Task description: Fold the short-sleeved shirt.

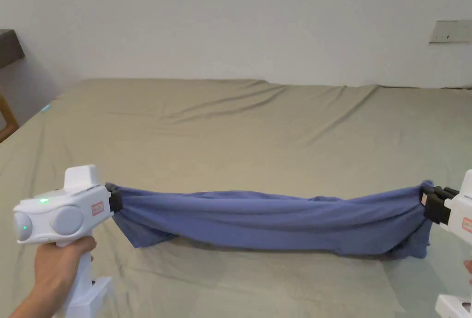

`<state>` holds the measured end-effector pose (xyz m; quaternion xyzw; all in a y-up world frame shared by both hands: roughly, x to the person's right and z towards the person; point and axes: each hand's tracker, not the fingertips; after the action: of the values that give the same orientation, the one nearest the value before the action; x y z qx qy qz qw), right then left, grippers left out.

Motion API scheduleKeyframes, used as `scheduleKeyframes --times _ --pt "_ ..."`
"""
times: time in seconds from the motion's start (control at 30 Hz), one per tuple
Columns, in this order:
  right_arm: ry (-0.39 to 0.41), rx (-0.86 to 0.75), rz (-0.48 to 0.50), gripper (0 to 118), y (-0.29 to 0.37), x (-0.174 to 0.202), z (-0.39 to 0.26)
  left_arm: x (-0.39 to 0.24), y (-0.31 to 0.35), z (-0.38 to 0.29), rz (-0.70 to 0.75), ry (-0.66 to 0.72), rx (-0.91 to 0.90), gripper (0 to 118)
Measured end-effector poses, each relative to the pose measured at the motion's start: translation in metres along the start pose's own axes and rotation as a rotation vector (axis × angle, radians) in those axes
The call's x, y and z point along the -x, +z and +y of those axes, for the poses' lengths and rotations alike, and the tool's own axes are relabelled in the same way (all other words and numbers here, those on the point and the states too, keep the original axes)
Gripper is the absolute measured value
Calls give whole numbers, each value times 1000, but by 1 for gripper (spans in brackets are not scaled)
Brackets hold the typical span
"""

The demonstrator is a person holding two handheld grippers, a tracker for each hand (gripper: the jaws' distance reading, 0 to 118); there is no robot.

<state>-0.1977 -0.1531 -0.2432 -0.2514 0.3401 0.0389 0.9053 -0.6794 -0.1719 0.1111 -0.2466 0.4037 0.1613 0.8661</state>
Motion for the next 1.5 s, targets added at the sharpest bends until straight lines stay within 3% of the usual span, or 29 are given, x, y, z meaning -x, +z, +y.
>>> scheduleKeyframes --times 0.33,0.5,0.63,0.83,1.03,1.1,1.17,1.2,1.27,1.3,1.33,1.5 --pt "-86 165 32 5 122 3 -135 60 90 -151 3 14 216 3" --pt "-113 200 17 5 190 -2 -178 76 145 -192 11 -1 248 3" --pt "-89 238 -5 5 228 -8 -208 87 177 -211 13 -10 252 3" --pt "-93 380 -69 5 247 -8 -253 99 199 -241 48 -39 334 3" --pt "-105 563 -135 5 217 -2 -282 99 198 -266 71 -48 410 3" --pt "-99 548 -139 5 213 0 -284 97 197 -268 73 -49 413 4" --pt "-100 542 -147 8 214 1 -279 96 201 -267 78 -33 406 16" --pt "-105 543 -144 21 217 1 -272 95 204 -265 81 -23 399 41" --pt "-115 493 -134 68 231 7 -253 89 211 -251 87 5 403 104" --pt "-103 421 -131 95 238 12 -237 86 216 -240 71 21 380 115" --pt "-87 356 -126 106 245 17 -220 79 227 -227 40 44 299 114" --pt "-2 -37 -90 107 291 60 -135 35 284 -148 -85 10 -70 113"
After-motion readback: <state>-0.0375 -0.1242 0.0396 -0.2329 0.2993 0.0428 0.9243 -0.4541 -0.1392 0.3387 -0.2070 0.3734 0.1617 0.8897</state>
